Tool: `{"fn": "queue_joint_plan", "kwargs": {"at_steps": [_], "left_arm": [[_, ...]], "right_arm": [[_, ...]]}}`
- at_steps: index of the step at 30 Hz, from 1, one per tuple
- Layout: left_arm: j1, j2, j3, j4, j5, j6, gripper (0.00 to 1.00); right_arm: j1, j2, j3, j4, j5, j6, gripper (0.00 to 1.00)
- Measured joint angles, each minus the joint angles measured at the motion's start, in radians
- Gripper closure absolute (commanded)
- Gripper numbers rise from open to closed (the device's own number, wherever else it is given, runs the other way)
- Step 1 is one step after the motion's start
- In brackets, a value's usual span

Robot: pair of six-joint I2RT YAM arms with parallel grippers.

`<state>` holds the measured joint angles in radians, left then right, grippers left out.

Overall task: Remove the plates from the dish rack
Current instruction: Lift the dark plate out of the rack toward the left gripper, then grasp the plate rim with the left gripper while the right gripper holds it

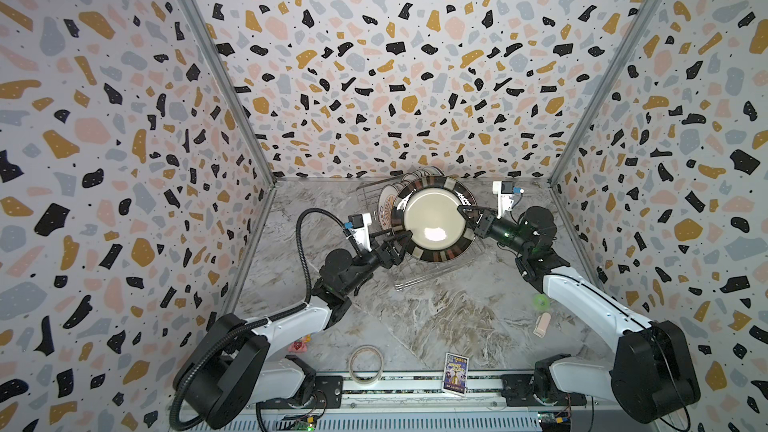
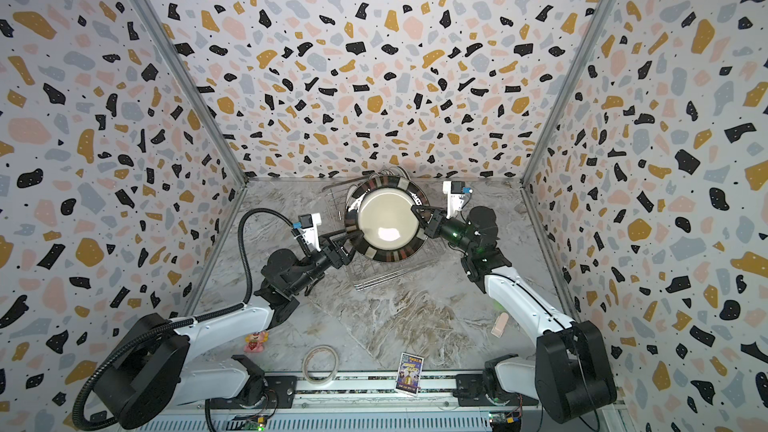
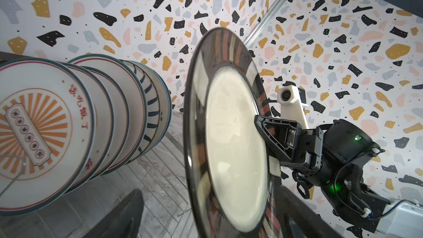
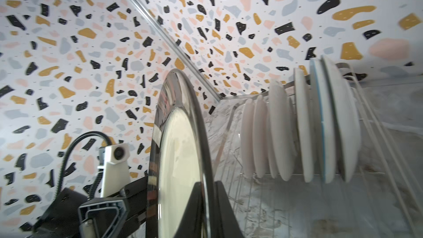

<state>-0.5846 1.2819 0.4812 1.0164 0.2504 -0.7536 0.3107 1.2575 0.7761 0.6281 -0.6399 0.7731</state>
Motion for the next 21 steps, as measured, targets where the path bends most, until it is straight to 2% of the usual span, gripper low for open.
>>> {"fn": "queue_joint_plan", "kwargs": {"at_steps": [2,6,14,16,18,21], "left_arm": [[-0.023,0.017,0.021,-0.003,-0.002,-0.001,0.21],[-0.047,0.039,0.032,0.005,0.002,-0.029,0.27],[-0.052,0.043,0.032,0.018,0.006,-0.087,0.40],[-0.052,0.043,0.032,0.017,0.002,-0.098,0.49],[-0.052,0.043,0.031,0.017,-0.002,-0.102,0.54],[-0.052,0.043,0.031,0.018,-0.005,-0.111,0.68]], "right_arm": [[0.000,0.003,-0.007,0.049,-0.043,0.031,1.00],[-0.002,0.014,-0.008,0.108,-0.100,0.060,1.00],[-0.019,0.027,-0.019,0.124,-0.106,0.056,1.00],[-0.021,0.038,-0.019,0.124,-0.100,0.053,1.00],[-0.021,0.049,-0.021,0.123,-0.093,0.050,1.00],[-0.021,0.071,-0.021,0.123,-0.090,0.048,1.00]]}}
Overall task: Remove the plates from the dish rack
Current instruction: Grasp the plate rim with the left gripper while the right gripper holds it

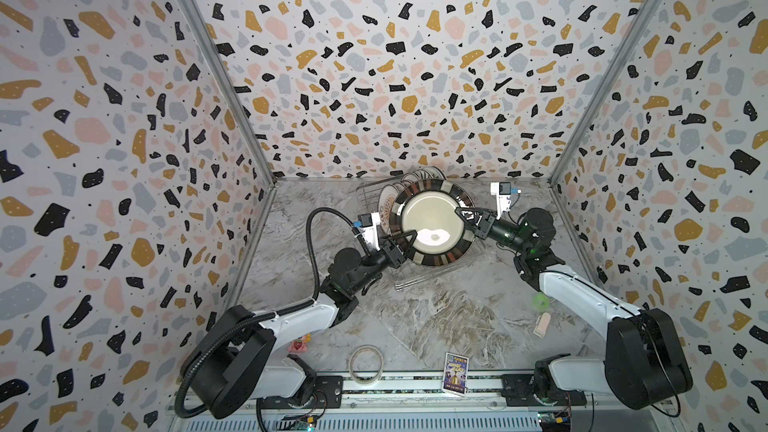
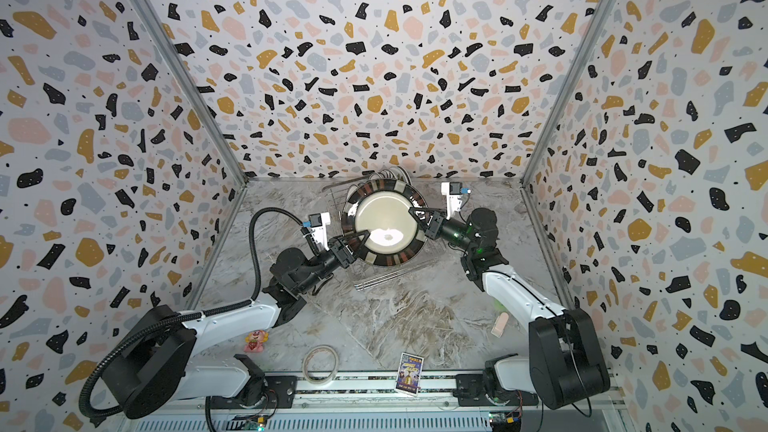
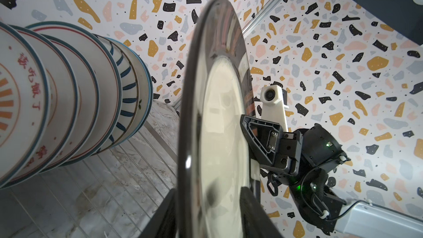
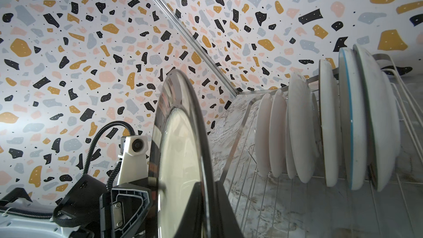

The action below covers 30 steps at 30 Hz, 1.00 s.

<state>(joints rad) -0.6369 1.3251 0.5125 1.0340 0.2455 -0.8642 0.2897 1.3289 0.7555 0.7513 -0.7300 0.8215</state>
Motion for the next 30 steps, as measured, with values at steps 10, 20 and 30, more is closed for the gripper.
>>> {"fn": "queue_joint_plan", "kwargs": {"at_steps": [10,20,30], "left_arm": [[0.005,0.035,-0.001,-0.008,-0.025,-0.064,0.90],[0.002,0.038,-0.001,0.007,-0.027,-0.113,0.99],[0.000,0.018,-0.016,-0.032,-0.069,-0.129,1.00]], "right_arm": [[-0.004,0.032,-0.001,0.036,-0.016,-0.021,0.93],[-0.004,0.047,-0.001,0.060,-0.015,-0.009,0.79],[0.006,0.047,-0.001,0.090,-0.018,-0.003,0.43]]}}
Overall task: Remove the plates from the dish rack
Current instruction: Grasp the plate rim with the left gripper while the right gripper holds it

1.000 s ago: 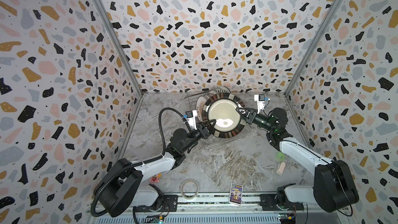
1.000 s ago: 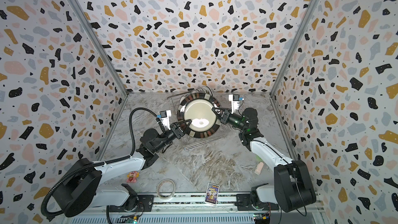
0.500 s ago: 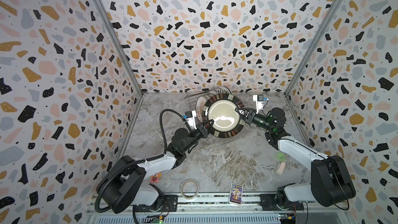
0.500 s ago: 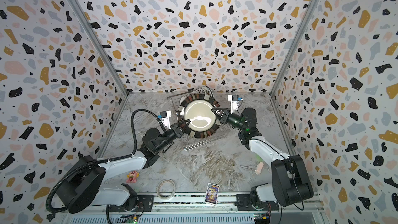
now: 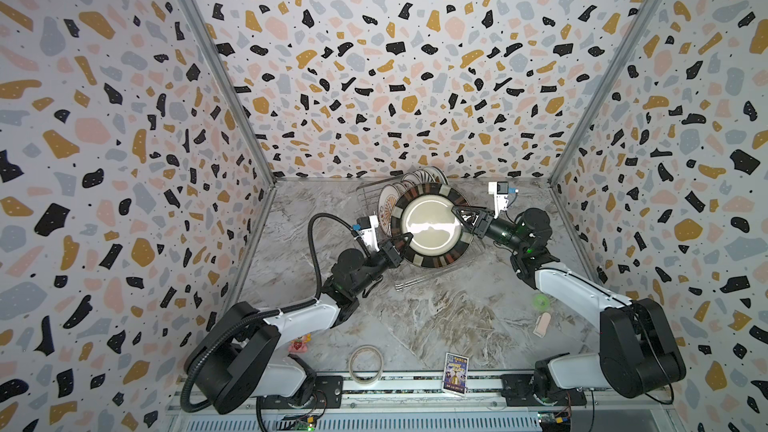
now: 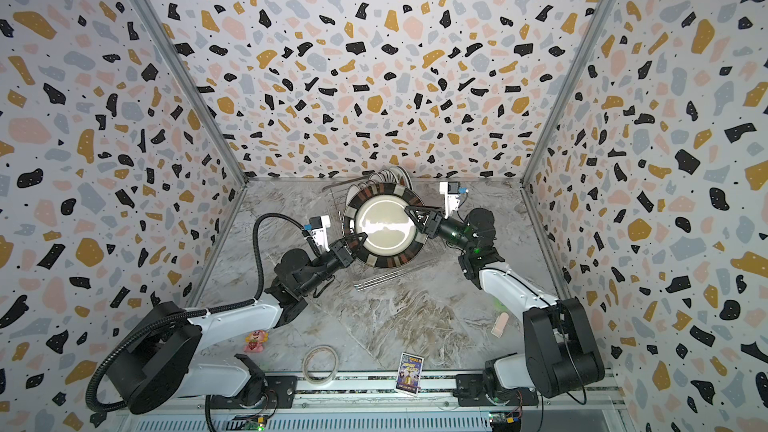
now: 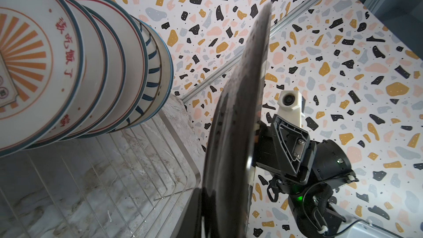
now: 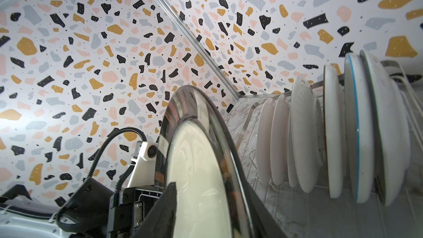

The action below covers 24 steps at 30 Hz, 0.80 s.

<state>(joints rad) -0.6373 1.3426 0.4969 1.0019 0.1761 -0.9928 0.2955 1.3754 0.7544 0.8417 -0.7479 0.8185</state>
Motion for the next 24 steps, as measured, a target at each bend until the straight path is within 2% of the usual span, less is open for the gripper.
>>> {"fn": "queue_joint_plan", "kwargs": {"at_steps": [7,8,18,24], "left_arm": [[0.000,-0.029,-0.024,-0.058,-0.055,-0.011,1.00],[0.001,-0.032,-0.030,-0.062,-0.063,-0.014,1.00],[0.037,-0.124,-0.050,-0.128,-0.127,-0.020,1.00],[0.108,-0.244,-0.097,-0.171,-0.170,-0.018,1.00]], "right_arm": [[0.008,-0.005,0.001,-0.034,0.045,-0.062,0.02],[0.011,-0.010,0.001,-0.051,0.069,-0.078,0.00],[0.065,-0.102,0.003,-0.248,0.355,-0.254,0.01],[0.251,-0.138,0.003,-0.315,0.602,-0.410,0.01]]}}
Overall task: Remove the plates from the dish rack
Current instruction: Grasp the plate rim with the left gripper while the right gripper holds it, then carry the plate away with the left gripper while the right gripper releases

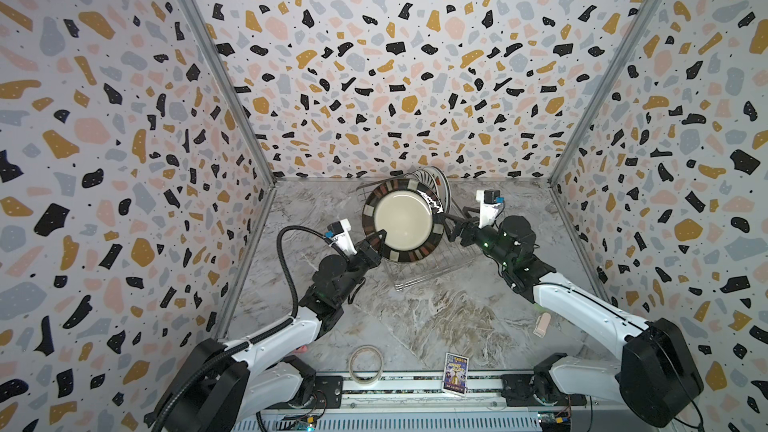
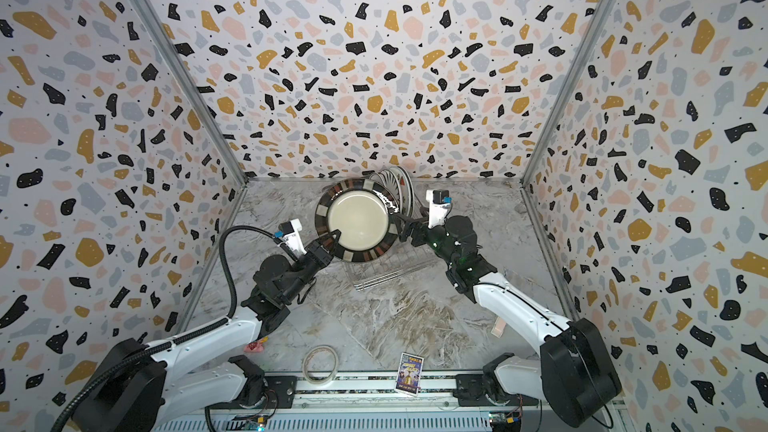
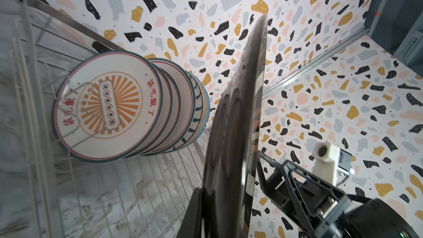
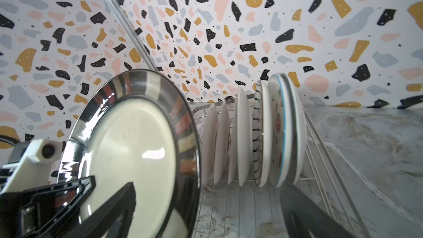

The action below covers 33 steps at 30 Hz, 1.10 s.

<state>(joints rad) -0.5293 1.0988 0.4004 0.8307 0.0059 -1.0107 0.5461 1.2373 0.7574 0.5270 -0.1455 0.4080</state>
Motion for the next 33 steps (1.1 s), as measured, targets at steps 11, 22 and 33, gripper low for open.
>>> {"fn": "queue_joint_plan", "kwargs": {"at_steps": [11,22,33], "left_arm": [[0.236,-0.196,-0.102,-0.142,-0.090,-0.011,1.00],[0.385,-0.287,-0.146,-0.224,-0.201,-0.053,1.00],[0.418,-0.219,-0.223,-0.235,-0.319,-0.122,1.00]], "right_arm": [[0.144,0.026,0.027,0.034,0.056,-0.129,0.01],[0.210,0.196,0.176,-0.006,0.050,-0.163,0.01],[0.274,0.369,0.335,-0.110,0.030,-0.189,0.01]]}}
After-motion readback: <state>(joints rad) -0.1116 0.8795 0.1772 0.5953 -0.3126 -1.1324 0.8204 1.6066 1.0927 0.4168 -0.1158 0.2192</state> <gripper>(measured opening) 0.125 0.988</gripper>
